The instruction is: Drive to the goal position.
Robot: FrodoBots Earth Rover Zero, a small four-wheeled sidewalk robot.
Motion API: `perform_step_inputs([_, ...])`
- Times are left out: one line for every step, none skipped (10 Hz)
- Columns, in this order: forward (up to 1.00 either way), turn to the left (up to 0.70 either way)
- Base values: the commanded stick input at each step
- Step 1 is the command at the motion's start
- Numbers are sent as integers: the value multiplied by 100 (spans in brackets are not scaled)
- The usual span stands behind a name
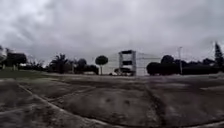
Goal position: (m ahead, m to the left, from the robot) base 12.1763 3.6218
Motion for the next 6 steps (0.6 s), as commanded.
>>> perform_step_inputs([70,0])
perform_step_inputs([70,0])
perform_step_inputs([70,0])
perform_step_inputs([70,0])
perform_step_inputs([70,0])
perform_step_inputs([70,0])
